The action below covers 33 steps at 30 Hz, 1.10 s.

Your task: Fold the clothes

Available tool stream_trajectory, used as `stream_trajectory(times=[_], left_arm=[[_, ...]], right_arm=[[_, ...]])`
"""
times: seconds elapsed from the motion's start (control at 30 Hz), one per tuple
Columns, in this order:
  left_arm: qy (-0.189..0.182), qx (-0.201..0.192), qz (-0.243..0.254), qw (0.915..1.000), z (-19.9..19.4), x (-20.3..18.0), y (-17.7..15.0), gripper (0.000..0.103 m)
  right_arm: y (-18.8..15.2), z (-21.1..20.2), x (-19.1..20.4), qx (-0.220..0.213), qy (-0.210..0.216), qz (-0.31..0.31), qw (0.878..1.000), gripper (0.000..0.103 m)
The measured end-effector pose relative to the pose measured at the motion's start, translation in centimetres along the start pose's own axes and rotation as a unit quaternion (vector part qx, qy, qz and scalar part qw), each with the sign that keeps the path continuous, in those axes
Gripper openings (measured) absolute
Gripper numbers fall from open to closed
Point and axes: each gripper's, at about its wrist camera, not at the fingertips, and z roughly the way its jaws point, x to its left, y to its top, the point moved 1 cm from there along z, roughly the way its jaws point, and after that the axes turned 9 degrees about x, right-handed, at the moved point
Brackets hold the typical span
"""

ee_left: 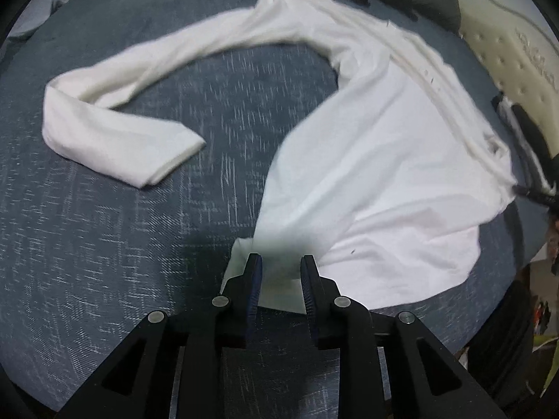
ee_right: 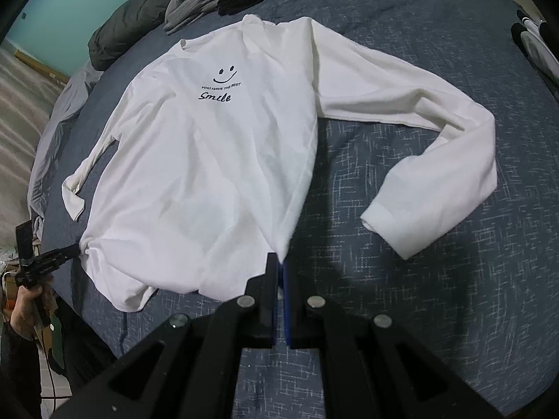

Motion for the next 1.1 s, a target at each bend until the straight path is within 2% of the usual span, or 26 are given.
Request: stream_trajectory(times=[0.1, 0.3, 0.4, 0.73, 0.9, 1.1], left_arm=[[0.002, 0.005, -0.001, 1.0, 0.9, -0.2, -0.1, 0.026], [-0.008, 0.007, -0.002, 0.9999, 1.8, -0.5, -0.2, 0.042], [-0.007, 0.009, 0.004, 0.9999, 2.0, -0.8, -0.2, 0.046], [0.054, 0.001, 0.031, 0.9981, 1.2, -1.8, -1.1, 0.046], [0.082, -0.005, 0.027, 0.9962, 0.9, -1.5, -1.2, 0.046], [0.076, -0.007, 0.016, 0.9969, 1.7, -1.2, -1.0, 0.045]], right_arm=[[0.1, 0.0, 0.2, 0.0, 0.0, -0.002, 1.0, 0.002], [0.2, 0.1, 0.2, 0.0, 0.0, -0.002, 1.0, 0.002], [0.3, 0.1, 0.0, 0.002, 0.0, -0.002, 1.0, 0.002], [0.0, 0.3, -0.3, 0.004, 0.003, -0.001, 1.0, 0.002], [-0.2, 0.4, -0.3, 0.004, 0.003, 0.003, 1.0, 0.002], [-0.3, 0.7, -0.1, 0.006, 0.004, 0.0, 1.0, 0.002]])
